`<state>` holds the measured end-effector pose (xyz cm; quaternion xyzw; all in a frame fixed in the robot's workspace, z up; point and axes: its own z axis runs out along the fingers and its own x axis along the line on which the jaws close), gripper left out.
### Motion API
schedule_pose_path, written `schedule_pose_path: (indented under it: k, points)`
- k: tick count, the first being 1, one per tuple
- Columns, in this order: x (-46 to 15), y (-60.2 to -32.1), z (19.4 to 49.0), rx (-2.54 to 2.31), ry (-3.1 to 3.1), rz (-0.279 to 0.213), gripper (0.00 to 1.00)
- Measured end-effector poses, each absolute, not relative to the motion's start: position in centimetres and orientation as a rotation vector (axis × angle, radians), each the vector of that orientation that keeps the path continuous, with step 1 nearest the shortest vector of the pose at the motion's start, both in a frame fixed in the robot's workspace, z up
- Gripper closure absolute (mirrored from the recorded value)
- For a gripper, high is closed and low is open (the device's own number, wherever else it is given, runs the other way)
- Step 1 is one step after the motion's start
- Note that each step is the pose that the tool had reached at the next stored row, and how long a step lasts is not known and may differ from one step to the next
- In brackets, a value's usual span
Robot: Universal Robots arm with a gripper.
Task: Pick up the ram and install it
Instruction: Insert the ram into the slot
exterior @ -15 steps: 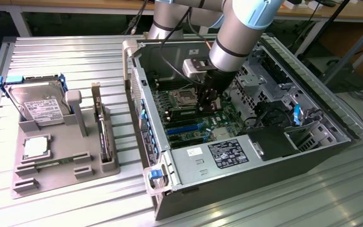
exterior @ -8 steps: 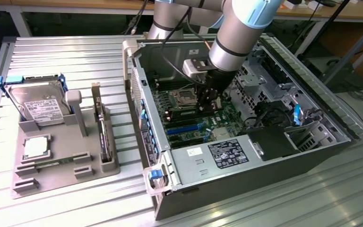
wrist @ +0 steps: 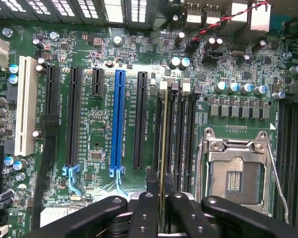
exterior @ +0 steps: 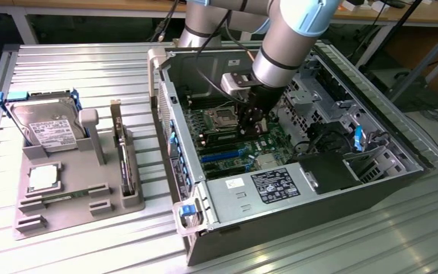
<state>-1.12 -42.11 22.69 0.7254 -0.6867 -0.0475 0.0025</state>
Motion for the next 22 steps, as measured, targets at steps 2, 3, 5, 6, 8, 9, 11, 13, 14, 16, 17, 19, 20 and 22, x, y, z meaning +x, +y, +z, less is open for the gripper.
schedule_pose_path:
  k: [2,3,5,6,8,9,11,13,14,16,17,19,20,22]
  points:
    - [-1.12,-42.11,22.68,2.276,-2.153,-0.149,0.86]
    - [-1.12,-42.11,22.68,2.276,-2.153,-0.149,0.86]
    - [-1.12,-42.11,22.64,2.275,-2.154,-0.149,0.86]
    - [-1.12,-42.11,22.64,2.275,-2.154,-0.148,0.86]
    - [-1.11,-42.11,22.63,2.273,-2.156,-0.148,0.86]
    - [-1.11,-42.09,22.62,2.262,-2.168,-0.149,0.86]
    - [-1.12,-42.08,22.62,2.253,-2.179,-0.149,0.86]
    - [-1.11,-42.08,22.62,2.249,-2.183,-0.149,0.86]
    - [-1.11,-42.08,22.60,2.249,-2.183,-0.148,0.86]
    - [-1.12,-42.09,22.51,2.249,-2.183,-0.148,0.86]
    - [-1.12,-42.09,22.51,2.250,-2.182,-0.149,0.86]
    - [-1.04,-42.09,22.54,2.253,-2.178,-0.150,0.86]
    - [-0.99,-42.09,22.58,2.253,-2.177,-0.150,0.86]
    - [-0.92,-42.09,22.61,2.253,-2.175,-0.151,0.86]
